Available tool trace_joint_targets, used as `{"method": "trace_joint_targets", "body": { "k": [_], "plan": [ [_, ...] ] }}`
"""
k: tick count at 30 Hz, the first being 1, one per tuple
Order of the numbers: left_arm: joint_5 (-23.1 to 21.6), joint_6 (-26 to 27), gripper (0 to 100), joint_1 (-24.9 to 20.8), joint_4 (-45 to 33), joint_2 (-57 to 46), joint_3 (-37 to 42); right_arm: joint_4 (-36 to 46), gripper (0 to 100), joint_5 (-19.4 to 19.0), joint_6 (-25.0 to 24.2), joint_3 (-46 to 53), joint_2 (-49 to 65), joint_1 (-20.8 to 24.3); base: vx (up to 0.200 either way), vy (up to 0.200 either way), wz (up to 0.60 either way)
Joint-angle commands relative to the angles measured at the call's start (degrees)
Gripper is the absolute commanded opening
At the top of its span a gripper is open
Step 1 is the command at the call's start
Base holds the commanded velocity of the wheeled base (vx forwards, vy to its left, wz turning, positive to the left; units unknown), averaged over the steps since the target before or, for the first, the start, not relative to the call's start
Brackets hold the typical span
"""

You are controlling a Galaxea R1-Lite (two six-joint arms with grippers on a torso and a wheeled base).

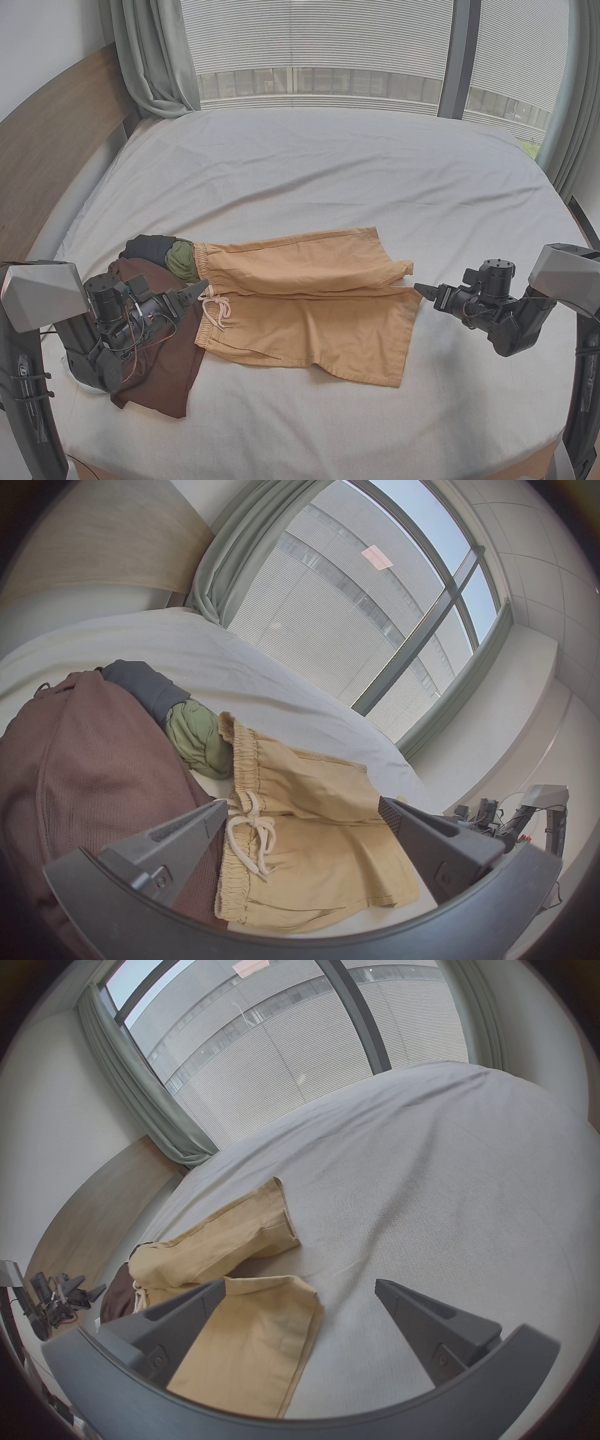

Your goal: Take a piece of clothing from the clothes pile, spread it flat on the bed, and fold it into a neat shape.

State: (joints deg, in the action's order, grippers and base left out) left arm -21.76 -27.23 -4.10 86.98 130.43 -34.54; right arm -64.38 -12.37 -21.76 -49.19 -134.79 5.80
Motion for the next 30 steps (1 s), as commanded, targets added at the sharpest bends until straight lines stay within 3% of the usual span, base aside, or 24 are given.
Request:
{"method": "trace_joint_targets", "body": {
  "k": [1,9,30],
  "plan": [
    [0.0,0.0,100,0.4,-0.5,2.2,1.0,-5.6,100,-0.3,0.1,7.4,4.8,-0.3,0.0,0.0,0.0],
    [-0.4,-0.2,100,0.1,-2.7,4.9,1.2,-12.7,100,-0.1,-1.5,10.4,2.2,-0.3,0.0,0.0,0.0],
    [0.4,-1.0,100,-1.3,-3.2,12.2,-0.2,-12.8,100,-0.2,-1.6,9.6,2.0,-0.4,0.0,0.0,0.0]
  ]
}}
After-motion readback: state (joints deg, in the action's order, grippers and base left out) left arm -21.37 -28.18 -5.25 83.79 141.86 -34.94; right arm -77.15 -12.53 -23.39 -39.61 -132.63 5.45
